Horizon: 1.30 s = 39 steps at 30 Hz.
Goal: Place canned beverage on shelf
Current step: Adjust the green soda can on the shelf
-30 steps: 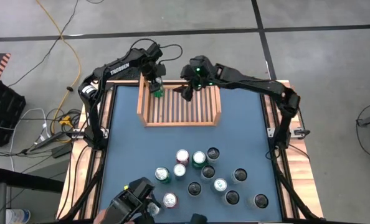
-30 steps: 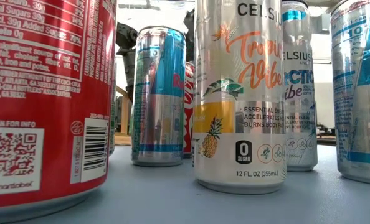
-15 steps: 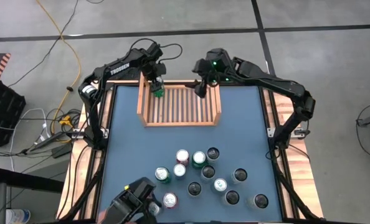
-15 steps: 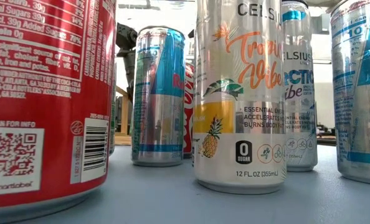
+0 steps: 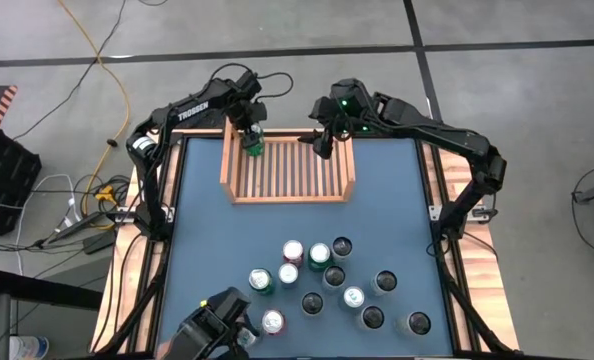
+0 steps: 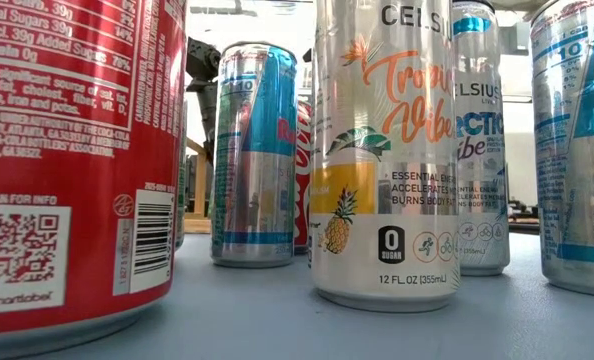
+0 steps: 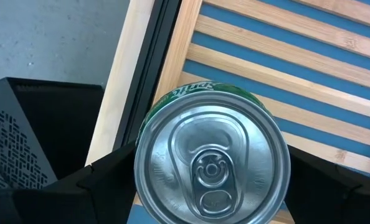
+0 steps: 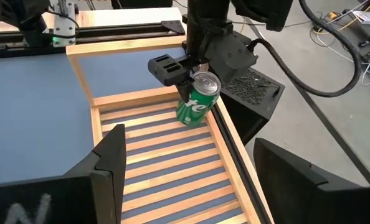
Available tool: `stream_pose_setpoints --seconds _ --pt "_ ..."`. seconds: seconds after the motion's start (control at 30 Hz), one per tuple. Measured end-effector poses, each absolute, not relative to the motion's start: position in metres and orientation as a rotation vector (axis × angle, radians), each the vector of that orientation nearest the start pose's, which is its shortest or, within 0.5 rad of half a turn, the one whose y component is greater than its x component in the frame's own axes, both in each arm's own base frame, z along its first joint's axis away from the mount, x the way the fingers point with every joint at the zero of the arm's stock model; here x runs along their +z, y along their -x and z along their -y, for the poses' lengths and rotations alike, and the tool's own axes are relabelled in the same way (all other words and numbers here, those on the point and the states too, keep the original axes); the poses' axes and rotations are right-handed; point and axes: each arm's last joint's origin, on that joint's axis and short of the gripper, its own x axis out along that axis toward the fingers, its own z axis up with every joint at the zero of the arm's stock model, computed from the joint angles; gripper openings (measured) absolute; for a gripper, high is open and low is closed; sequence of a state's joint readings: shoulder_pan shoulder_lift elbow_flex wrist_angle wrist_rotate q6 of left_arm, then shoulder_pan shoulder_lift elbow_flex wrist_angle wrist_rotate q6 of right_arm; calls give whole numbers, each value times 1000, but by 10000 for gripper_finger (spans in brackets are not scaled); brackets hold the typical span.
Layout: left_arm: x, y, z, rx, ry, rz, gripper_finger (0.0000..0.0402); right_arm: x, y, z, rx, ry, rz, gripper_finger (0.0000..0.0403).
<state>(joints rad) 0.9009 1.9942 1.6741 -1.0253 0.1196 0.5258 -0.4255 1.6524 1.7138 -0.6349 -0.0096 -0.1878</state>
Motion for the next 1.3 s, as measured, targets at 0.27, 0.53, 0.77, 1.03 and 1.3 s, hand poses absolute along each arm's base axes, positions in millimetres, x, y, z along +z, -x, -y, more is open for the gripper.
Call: stream_pose_setpoints --seconds 0.27,0.53,0.77,1.03,1.3 --pt "246 -245 -309 332 213 -1262 316 378 -338 148 -218 2 -544 261" --pt "270 -238 -310 335 198 -1129 316 332 -356 132 -115 -29 -454 261" --pt "264 -237 -306 322 190 -1159 316 308 -354 134 -149 -87 -488 261" --pt "238 -240 -294 310 127 -1261 316 307 -352 138 -158 -94 -497 261" --pt "226 -244 -293 309 86 -1212 316 297 -337 163 -288 -94 -540 261"
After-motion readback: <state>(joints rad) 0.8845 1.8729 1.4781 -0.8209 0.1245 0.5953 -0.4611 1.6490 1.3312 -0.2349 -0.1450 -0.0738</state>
